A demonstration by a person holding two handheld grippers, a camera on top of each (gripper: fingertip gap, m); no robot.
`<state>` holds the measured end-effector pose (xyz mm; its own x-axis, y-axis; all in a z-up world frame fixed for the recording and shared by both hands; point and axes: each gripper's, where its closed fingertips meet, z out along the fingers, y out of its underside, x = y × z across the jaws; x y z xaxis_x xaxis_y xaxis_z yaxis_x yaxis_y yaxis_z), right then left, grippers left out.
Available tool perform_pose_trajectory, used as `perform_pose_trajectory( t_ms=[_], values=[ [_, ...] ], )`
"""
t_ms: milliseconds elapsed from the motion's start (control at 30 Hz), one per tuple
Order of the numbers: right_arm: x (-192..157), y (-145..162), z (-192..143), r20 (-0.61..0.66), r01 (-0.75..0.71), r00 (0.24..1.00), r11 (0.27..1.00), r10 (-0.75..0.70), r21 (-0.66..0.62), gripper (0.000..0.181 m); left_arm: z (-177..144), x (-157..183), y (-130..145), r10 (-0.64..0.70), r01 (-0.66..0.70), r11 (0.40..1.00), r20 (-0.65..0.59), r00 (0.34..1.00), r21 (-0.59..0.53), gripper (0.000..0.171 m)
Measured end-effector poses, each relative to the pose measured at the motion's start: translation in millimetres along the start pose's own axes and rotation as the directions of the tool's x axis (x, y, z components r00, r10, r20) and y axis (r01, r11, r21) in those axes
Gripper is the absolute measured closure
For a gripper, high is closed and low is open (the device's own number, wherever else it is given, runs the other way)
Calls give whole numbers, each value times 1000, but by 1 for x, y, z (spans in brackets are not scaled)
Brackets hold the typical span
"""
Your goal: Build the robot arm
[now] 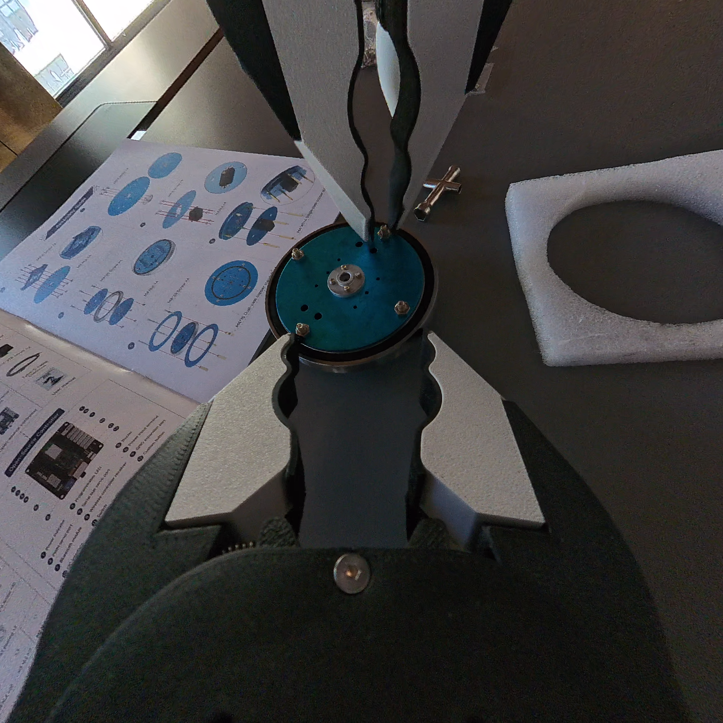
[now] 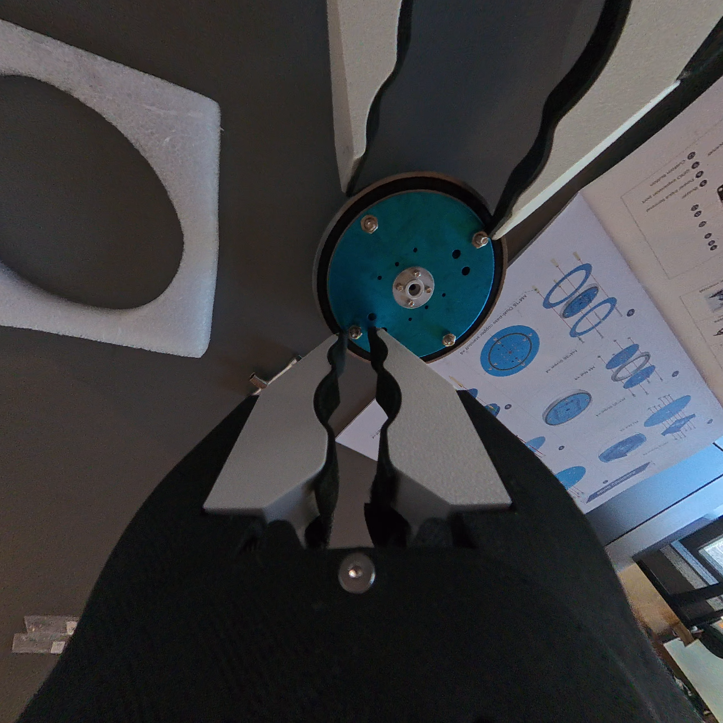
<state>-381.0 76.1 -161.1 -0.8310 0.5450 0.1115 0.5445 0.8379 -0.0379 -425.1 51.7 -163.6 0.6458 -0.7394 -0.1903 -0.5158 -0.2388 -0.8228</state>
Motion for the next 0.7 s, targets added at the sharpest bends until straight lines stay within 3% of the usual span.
perform_pose_trajectory(
  t_ms=[133, 233, 333, 400, 467, 533, 567, 633, 700],
  values=[
    [-2, 0, 1, 18, -40, 999, 999, 40, 7, 175, 0, 0, 0, -1, 1, 1000, -1, 1000, 0, 110],
    [-2, 0, 1, 67, -245, 967, 969, 244, 11, 176, 0, 0, 0, 4, -4, 1000, 3, 1000, -1, 110],
    [-2, 0, 1, 83, -473, 879, 880, 470, 28, 176, 0, 0, 0, 8, -8, 1000, 7, 1000, -2, 109],
    [-1, 0, 1, 72, -628, 778, 777, 625, 47, 176, 0, 0, 0, 9, -9, 1000, 9, 1000, -3, 109],
    [-1, 1, 1, 79, -787, 616, 612, 784, 76, 176, 1, 0, 0, 8, -8, 1000, 9, 1000, -3, 109],
    [-1, 1, 0, 113, -881, 470, 459, 875, 114, 175, 1, 0, 0, 10, -10, 1000, 11, 1000, -4, 109],
    [-1, 1, 0, 122, -893, 446, 431, 887, 132, 175, 1, 0, 0, 12, -12, 1000, 12, 1000, -4, 109],
    [-1, 0, -1, 110, -864, 496, 478, 861, 156, 174, 1, 0, 0, 13, -13, 1000, 12, 1000, -5, 109],
    [2, 0, -4, 67, -774, 625, 606, 778, 182, 171, 1, 0, 0, 13, -13, 1000, 11, 1000, -5, 109]
  ],
)
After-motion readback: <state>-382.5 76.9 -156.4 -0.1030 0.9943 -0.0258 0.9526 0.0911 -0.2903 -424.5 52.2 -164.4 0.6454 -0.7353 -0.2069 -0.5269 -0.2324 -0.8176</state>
